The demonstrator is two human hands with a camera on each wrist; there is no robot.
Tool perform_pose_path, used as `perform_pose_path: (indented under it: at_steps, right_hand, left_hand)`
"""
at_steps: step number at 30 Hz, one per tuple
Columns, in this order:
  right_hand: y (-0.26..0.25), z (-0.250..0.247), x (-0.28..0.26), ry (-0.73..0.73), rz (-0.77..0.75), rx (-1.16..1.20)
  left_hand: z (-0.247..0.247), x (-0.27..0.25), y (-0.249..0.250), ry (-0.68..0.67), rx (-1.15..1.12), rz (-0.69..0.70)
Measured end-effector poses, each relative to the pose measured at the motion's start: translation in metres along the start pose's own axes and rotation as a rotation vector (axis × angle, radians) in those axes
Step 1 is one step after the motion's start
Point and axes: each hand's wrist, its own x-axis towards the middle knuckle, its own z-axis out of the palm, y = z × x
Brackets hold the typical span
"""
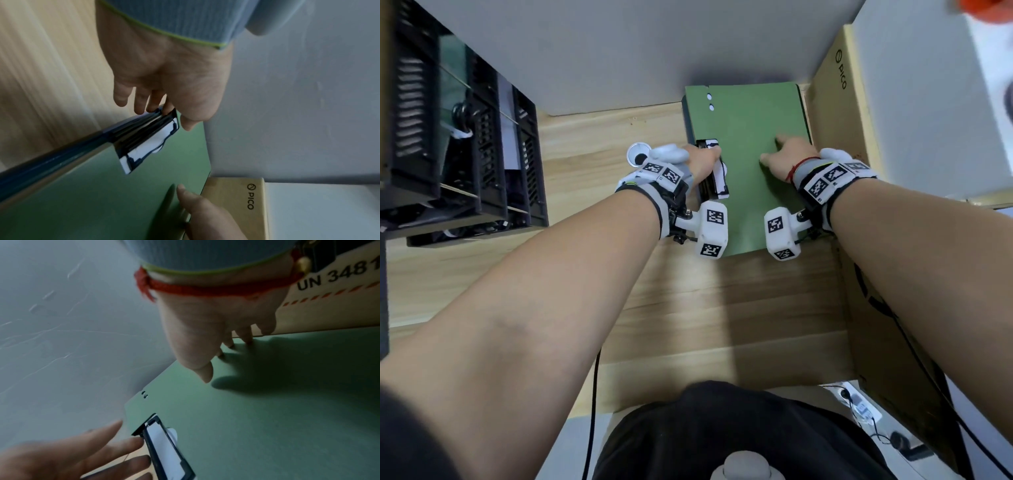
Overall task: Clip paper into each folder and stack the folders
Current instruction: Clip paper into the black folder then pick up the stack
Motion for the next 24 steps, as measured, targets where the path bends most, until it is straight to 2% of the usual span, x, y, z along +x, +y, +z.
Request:
perform_pose_path:
  at_steps: [3,5,8,10,11,13,15,18,22,24]
  right_hand:
    - [-0.004,-0.013,-0.016,-0.063,0.079,-0.097]
    - [-0.009,-0.022,-0.027,-0.099,0.078,-0.095]
    - [-0.025,-0.033,-0.044,-0.103,-0.006,0.035]
    - [-0.037,-0.030,-0.063,-0.202,-0.038,0.164]
    - [-0.042,-0.025,-0.070,-0.259,-0.045,0.161]
    - [-0.044,-0.006,-0.089,-0.329,-0.135,-0.031]
    - [-0.037,0.019,-0.101,-0.296,-0.258,-0.234]
    - [-0.026,0.056,-0.115,-0.259,-0.346,-0.417]
    - [-0.013,0.092,-0.102,-0.150,-0.356,-0.483]
    - [-0.008,0.100,-0.096,-0.076,-0.375,-0.501]
  left_hand:
    - [-0.015,-0.018,0.007,-0.021,0.135,0.100]
    - [-0.025,-0.028,0.009,-0.016,0.140,0.110]
    - [-0.045,-0.050,0.008,0.015,0.027,0.115]
    - [-0.059,-0.067,0.003,0.028,-0.023,0.132]
    - [-0.063,-0.070,0.002,0.028,-0.054,0.131]
    - [-0.066,-0.080,-0.009,0.021,-0.084,0.107]
    - [-0.065,-0.086,-0.022,0.006,-0.065,0.073]
    - [-0.055,-0.081,-0.054,0.010,-0.029,0.087]
    - [-0.029,-0.068,-0.098,0.016,0.060,0.077]
    - [-0.018,-0.060,-0.111,-0.055,0.027,0.032]
